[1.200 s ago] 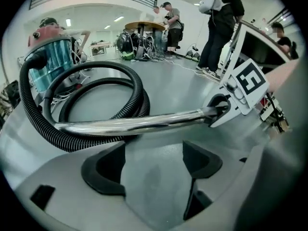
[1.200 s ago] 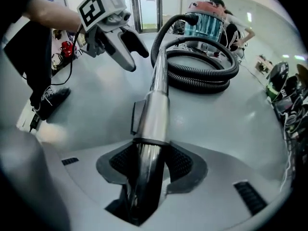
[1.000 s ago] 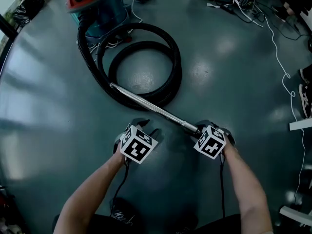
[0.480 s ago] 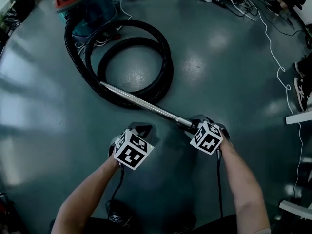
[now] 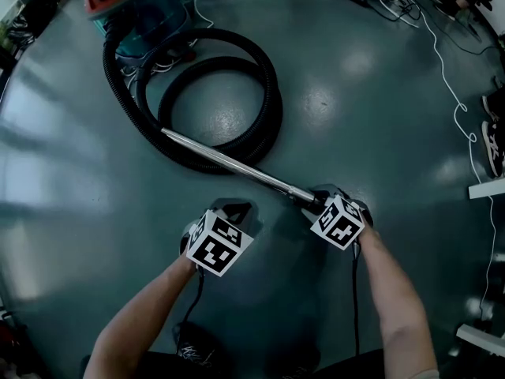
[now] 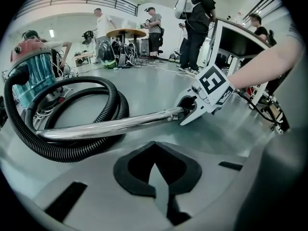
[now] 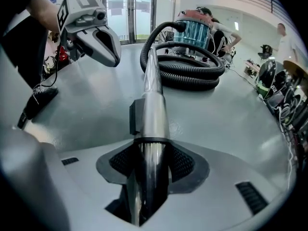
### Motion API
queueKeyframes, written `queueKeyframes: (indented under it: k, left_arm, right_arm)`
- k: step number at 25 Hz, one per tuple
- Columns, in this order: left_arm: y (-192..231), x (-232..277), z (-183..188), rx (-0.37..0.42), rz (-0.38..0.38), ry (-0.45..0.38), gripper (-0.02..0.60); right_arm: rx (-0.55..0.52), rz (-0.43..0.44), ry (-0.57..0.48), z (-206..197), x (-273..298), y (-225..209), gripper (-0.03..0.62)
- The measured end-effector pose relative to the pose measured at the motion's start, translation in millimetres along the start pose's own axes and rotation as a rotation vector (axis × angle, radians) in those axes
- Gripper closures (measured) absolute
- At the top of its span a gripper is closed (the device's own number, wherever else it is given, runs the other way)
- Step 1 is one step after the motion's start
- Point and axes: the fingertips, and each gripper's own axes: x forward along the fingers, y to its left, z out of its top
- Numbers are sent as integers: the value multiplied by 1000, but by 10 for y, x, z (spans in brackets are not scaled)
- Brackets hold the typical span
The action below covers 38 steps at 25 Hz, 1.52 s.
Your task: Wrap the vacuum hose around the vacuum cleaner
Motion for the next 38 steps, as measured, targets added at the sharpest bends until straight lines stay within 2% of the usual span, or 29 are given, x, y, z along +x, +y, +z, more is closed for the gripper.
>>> queueKeyframes:
  k: [10,13,23,26,31,35,36,38]
  left_arm:
    - [-92,-12,58,19,-10,5,577]
    - [-123,-14,57,24,-15,11,577]
    - [-141,-23,95,39,-16,4,577]
    - [-110,-45,120,43,-11,-1,577]
    - [-36,-167,275,93,13,-22,577]
    - [-42,-454,580,123,22,-87,578]
    - [-53,-558,666,131,24,-102,578]
    - [-65,-796,832,146,31,-126,577]
  right_arm:
    - [15,-70,-38,-1,-47,-12,424]
    - [25,-85,-40,-3,-69,-19,405]
    - [28,-86,-45,-23,-153,-40,337]
    - [18,-69,-59,19,-253,-25,335]
    - [75,-60,-204,354,-672,33,335]
    - [126,-17,-329,688,-1153,196,336]
    - [135,-22,-359,778,-1296,215,352]
    - [147,-46,-414,971,-1599,225,433]
